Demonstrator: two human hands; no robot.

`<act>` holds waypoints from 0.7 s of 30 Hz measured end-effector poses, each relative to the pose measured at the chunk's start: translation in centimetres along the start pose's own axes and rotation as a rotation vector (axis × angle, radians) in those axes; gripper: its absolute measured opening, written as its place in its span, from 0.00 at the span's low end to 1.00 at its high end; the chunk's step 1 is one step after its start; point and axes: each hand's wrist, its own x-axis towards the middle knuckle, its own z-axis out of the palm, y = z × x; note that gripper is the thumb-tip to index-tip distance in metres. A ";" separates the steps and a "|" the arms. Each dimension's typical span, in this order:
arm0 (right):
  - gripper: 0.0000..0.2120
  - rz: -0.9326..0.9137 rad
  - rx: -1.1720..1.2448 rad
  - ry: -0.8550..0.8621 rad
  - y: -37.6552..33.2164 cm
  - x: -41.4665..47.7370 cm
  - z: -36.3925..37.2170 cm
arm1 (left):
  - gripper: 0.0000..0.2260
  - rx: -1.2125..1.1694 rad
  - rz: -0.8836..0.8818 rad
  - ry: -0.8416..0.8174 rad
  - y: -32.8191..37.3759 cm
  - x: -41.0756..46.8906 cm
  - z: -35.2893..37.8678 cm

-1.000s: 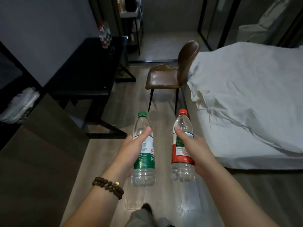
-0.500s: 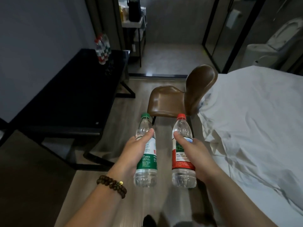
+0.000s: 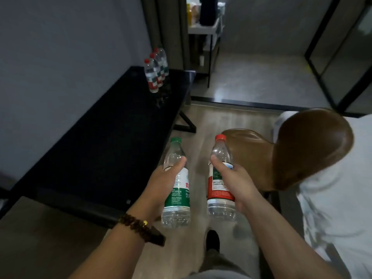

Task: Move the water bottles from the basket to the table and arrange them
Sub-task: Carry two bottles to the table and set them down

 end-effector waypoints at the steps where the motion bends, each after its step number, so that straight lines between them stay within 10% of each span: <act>1: 0.18 0.005 -0.014 -0.020 -1.6 2.1 0.6 | 0.20 -0.004 -0.001 0.031 1.6 1.4 0.0; 21: 0.19 -0.037 -0.379 -0.305 -20.8 31.2 20.2 | 0.19 -0.309 -0.008 0.320 20.5 25.9 -10.4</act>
